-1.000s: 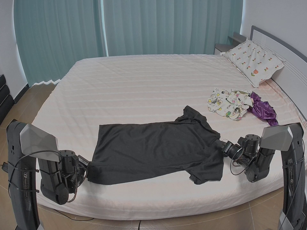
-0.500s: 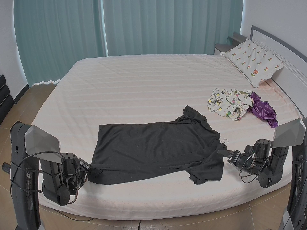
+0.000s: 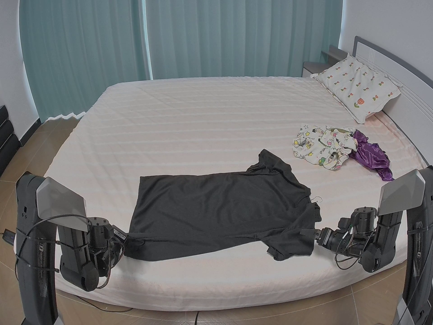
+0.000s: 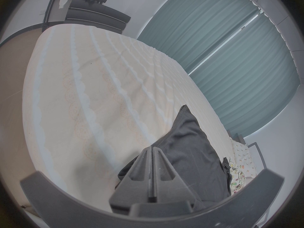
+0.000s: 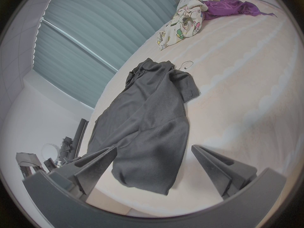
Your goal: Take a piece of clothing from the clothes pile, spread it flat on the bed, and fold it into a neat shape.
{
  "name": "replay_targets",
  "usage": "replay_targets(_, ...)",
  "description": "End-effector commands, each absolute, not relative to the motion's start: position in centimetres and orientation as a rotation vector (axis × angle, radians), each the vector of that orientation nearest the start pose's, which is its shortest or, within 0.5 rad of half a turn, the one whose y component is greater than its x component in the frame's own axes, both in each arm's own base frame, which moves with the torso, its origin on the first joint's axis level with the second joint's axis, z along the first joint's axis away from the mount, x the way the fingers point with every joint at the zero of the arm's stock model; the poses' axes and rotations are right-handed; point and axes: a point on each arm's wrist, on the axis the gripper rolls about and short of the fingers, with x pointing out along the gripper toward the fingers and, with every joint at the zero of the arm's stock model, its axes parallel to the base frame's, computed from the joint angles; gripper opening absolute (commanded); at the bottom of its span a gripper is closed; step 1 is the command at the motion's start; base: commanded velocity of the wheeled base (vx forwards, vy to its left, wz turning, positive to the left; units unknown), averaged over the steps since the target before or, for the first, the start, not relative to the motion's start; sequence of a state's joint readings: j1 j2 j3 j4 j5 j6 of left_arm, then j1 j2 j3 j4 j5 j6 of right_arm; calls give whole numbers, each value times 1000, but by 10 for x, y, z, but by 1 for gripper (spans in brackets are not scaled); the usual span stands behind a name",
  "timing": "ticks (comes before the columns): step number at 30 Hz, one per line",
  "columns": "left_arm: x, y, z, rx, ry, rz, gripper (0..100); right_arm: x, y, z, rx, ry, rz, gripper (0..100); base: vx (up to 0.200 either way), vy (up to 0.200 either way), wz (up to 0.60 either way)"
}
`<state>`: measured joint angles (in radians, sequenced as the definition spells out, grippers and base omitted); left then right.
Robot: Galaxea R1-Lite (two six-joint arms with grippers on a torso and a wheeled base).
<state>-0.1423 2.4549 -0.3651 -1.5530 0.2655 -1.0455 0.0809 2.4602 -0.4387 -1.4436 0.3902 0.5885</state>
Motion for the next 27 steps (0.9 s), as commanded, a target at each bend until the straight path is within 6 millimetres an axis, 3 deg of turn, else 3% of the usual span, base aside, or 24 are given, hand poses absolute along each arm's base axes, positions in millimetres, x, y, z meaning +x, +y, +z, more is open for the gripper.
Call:
replay_targets(1,297,-37,-50,-914,395,372,0,312,38,-69,629,710,260,100,0,0,0)
replay_targets(10,297,-37,-50,-913,395,372,0,322,37,-79,556,680,204,100,0,0,0)
replay_targets(11,297,-37,-50,-913,395,372,0,325,37,-79,552,667,194,0,0,0,0)
replay_targets(17,298,-37,-50,-912,394,371,0,333,37,-75,554,620,192,0,0,0,0)
replay_targets(25,297,-37,-50,-911,396,370,0,366,34,-62,580,464,174,0,0,0,0)
replay_targets(27,297,-37,-50,-911,396,370,0,366,34,-62,580,464,174,0,0,0,0)
